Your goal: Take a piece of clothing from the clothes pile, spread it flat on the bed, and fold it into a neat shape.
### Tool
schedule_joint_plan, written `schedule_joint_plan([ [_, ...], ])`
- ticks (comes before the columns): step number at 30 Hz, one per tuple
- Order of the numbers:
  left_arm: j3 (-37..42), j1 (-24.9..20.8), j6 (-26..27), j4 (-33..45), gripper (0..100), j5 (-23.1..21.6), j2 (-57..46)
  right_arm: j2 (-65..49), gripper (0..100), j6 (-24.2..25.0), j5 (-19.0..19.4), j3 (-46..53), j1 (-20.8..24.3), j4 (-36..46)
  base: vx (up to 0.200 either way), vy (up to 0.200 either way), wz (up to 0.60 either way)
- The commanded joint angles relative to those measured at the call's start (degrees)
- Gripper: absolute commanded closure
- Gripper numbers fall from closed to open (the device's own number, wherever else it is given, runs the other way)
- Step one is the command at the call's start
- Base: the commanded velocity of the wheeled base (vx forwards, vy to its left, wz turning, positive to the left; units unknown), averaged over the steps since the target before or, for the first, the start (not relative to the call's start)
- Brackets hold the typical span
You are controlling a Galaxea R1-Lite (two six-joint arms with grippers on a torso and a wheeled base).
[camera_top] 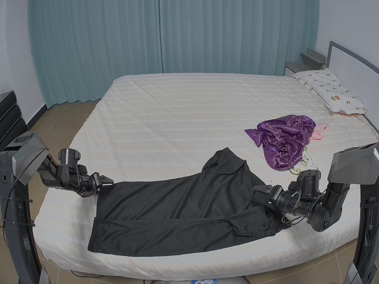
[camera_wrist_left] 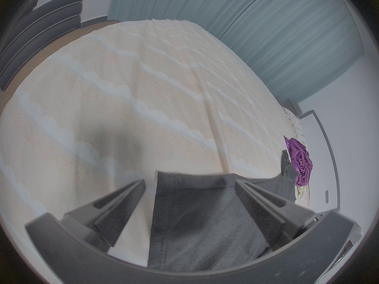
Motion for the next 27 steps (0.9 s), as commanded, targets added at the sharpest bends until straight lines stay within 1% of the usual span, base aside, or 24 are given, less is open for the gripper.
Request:
schedule_joint_plan([
  [1, -0.4, 0.1, -0.5, 0.0, 100, -0.1, 0.4, 0.3, 0, -0.2, -0.1, -1.6, 0.5, 0.0, 0.000, 0.000, 0.00],
  [3, -0.3, 0.1, -0.6, 0.0, 100, -0.1, 0.4, -0.1, 0, -0.3, -0.2, -2.1, 0.5, 0.1, 0.000, 0.000, 0.00],
  [6, -0.1, 0.2, -1.2, -0.1, 100, -0.1, 0.1, -0.2, 0, -2.3, -0.2, -6.0, 1.3, 2.0, 0.000, 0.000, 0.00],
  [9, 0.1, 0.2, -3.3, -1.1, 100, 0.0, 0.0, -0.4, 0, -7.2, -0.3, -11.6, 1.0, 7.4, 0.000, 0.000, 0.00],
  [12, 0.8, 0.3, -6.2, -3.5, 100, -0.1, -0.1, -0.7, 0, -11.0, -1.0, -19.8, 0.5, 16.6, 0.000, 0.000, 0.00],
  [14, 0.9, 0.3, -7.3, -4.4, 100, -0.1, -0.1, -0.7, 0, -12.7, -1.3, -23.3, 0.2, 20.5, 0.000, 0.000, 0.00],
  [16, 1.3, 0.4, -8.3, -4.9, 100, -0.1, -0.3, -0.1, 0, -16.5, -1.8, -28.9, -0.3, 25.6, 0.000, 0.000, 0.00],
  [17, 1.3, 0.4, -8.4, -4.9, 100, -0.1, -0.3, 0.5, 0, -19.0, -1.9, -32.0, -0.5, 28.1, 0.000, 0.000, 0.00],
  [18, 1.3, 0.4, -8.4, -4.8, 100, -0.1, -0.3, 0.9, 0, -19.9, -2.0, -33.1, -0.6, 29.0, 0.000, 0.000, 0.00],
  [19, 1.4, 0.5, -8.4, -4.8, 100, -0.1, -0.3, 2.1, 0, -22.2, -2.3, -36.6, -1.0, 32.1, 0.000, 0.000, 0.00],
  [20, 1.7, 0.5, -8.4, -4.9, 100, -0.1, -0.4, 2.9, 0, -23.7, -3.0, -38.4, -1.1, 33.9, 0.000, 0.000, 0.00],
  [21, 1.7, 0.4, -8.4, -4.8, 100, -0.1, -0.4, 3.0, 0, -24.0, -3.1, -38.8, -1.1, 34.3, 0.000, 0.000, 0.00],
  [22, 2.1, 0.4, -8.3, -4.9, 100, -0.1, -0.6, 4.6, 0, -27.1, -4.9, -42.8, -1.1, 37.5, 0.000, 0.000, 0.00],
  [23, 2.2, 0.4, -8.3, -4.9, 100, -0.1, -0.8, 5.8, 0, -28.6, -5.3, -44.9, -1.0, 39.3, 0.000, 0.000, 0.00],
  [24, 2.3, 0.4, -8.3, -4.9, 100, -0.1, -0.8, 6.4, 0, -29.2, -5.6, -45.6, -0.9, 39.9, 0.000, 0.000, 0.00],
  [25, 2.5, 0.4, -8.3, -4.9, 100, -0.1, -0.9, 8.7, 0, -30.8, -5.7, -48.2, -0.9, 41.6, 0.000, 0.000, 0.00],
  [27, 2.6, 0.4, -8.3, -4.9, 100, -0.1, -0.9, 11.8, 0, -32.6, -6.4, -51.8, -0.8, 42.1, 0.000, 0.000, 0.00],
])
